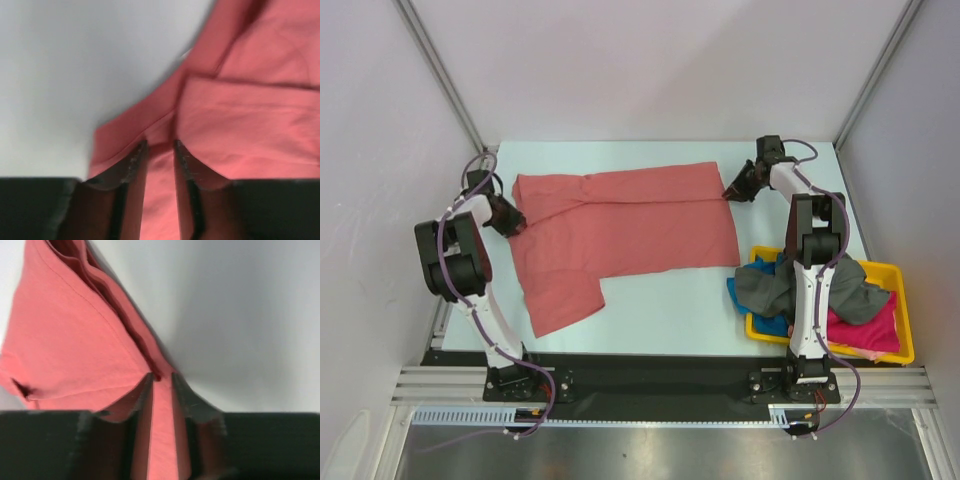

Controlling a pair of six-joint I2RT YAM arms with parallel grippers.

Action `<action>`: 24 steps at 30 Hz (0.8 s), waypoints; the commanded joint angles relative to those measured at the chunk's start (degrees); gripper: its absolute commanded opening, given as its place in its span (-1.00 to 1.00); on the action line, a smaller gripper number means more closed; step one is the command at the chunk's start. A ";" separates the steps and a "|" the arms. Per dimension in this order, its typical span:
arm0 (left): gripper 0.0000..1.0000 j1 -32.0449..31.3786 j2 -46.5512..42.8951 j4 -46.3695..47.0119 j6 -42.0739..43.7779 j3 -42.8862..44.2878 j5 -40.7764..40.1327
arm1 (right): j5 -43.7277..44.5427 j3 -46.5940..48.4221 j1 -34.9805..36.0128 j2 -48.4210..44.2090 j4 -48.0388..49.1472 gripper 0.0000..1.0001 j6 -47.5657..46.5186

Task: Fold and stack the t-shirts
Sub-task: Fold the tshirt

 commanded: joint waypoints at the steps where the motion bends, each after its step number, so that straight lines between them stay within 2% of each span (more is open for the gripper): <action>1: -0.16 0.40 -7.54 -5.73 -5.68 -3.39 -8.50 | 4.37 4.67 0.20 -3.12 -4.69 -0.43 -4.67; 2: 0.00 0.40 -8.34 -5.56 -6.13 -3.92 -9.55 | 4.98 5.45 0.20 -3.38 -5.83 -0.38 -5.55; 3: 0.06 0.40 -9.22 -5.39 -5.96 -4.02 -10.26 | 5.95 7.99 0.64 -3.47 -6.79 -0.32 -7.82; 4: 0.09 0.40 -9.93 -4.60 -5.61 -3.49 -11.22 | 7.70 9.14 0.81 -3.30 -7.59 -0.16 -8.89; 6: 0.22 0.40 -10.37 -3.81 -3.77 -0.44 -11.84 | 7.98 11.25 1.25 -2.77 -7.86 -0.04 -11.09; 7: 0.30 0.49 -9.94 -1.63 -2.63 0.98 -9.32 | 6.59 12.13 1.34 -2.16 -6.21 0.09 -12.05; 8: 0.37 0.66 -7.84 0.05 -1.31 2.47 -7.21 | 5.18 12.58 1.17 -1.72 -4.97 0.12 -12.24; 11: 0.44 0.93 -0.83 2.52 3.18 11.78 1.56 | 1.04 16.17 1.25 1.71 -2.06 0.18 -14.60; 15: 0.47 0.84 10.15 0.51 7.31 27.05 5.90 | -1.42 23.03 1.52 7.07 -1.01 0.29 -17.51; 20: 0.48 0.93 18.36 -1.70 10.30 36.40 8.01 | -4.76 24.89 1.08 11.02 4.87 0.51 -16.90; 24: 0.49 0.93 22.06 -1.34 11.27 40.36 11.97 | -6.17 27.52 0.99 14.37 6.11 0.53 -16.72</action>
